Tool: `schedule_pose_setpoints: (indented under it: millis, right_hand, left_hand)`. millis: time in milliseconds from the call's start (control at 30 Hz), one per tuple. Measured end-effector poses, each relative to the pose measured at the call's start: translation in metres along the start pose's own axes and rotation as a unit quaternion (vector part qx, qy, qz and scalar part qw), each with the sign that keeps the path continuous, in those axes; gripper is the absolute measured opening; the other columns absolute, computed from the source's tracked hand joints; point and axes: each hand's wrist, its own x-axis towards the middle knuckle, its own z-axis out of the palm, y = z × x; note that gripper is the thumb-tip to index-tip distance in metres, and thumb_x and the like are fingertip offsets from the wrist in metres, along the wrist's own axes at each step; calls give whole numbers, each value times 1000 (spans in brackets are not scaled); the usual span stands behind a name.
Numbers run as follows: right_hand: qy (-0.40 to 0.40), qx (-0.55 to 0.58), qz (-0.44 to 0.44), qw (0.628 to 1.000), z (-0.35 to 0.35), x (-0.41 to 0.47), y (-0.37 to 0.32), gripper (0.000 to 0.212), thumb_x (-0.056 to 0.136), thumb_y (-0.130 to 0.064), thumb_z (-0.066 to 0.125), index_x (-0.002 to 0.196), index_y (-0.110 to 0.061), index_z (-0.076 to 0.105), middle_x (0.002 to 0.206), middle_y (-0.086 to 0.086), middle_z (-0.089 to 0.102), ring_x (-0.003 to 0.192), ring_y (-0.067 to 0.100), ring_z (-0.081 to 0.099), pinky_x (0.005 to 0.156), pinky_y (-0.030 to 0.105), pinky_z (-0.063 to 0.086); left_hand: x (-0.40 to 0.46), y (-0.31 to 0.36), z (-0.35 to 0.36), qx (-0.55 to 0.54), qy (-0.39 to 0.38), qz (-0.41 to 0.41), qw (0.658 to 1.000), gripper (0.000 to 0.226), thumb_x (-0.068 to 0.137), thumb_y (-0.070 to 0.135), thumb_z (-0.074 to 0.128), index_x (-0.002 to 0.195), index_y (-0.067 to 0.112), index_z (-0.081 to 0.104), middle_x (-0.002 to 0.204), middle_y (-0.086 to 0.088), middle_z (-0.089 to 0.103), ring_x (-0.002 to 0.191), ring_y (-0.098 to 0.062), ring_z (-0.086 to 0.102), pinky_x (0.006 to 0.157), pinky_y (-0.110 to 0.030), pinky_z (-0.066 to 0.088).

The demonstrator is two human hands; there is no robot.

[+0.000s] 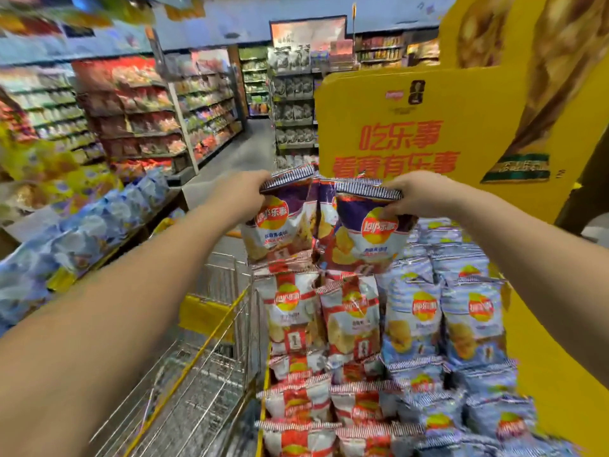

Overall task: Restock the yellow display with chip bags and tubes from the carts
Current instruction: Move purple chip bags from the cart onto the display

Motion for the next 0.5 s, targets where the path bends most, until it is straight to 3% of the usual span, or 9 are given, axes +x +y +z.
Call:
schedule_pose_setpoints:
  millis: [167,300,433,500]
  right_hand:
    - [-36,9,27,999,0,50,1,44,81,-46,72,119,-25,66,103,2,67,87,21,57,67,27,38]
    - [-79,-21,60,995,9,90,-1,63,81,-52,71,132,-18,56,126,3,60,103,21,56,78,30,42]
    - [-132,-25,68,989,18,126,-7,53,80,-51,73,122,-21,60,113,-1,63,89,19,59,72,32,47]
    - [-162,-51,66,983,33,144,-9,63,81,-53,71,129,-16,56,120,3,62,101,24,59,79,33,47]
  left_hand:
    - [58,-16,20,-3,-41,40,998,25,90,26,62,115,25,60,105,-1,65,99,-27,60,68,-32,42]
    - [109,-29,48,-19,-99,44,994,39,89,34,65,126,27,55,119,-2,64,102,-25,60,85,-40,54]
    - [154,-42,80,-19,-171,72,982,64,89,36,67,145,20,42,146,-5,47,128,-28,47,98,-35,42]
    - [170,-47,98,-20,-211,84,974,70,91,38,65,150,19,33,155,-4,35,138,-27,37,107,-34,33]
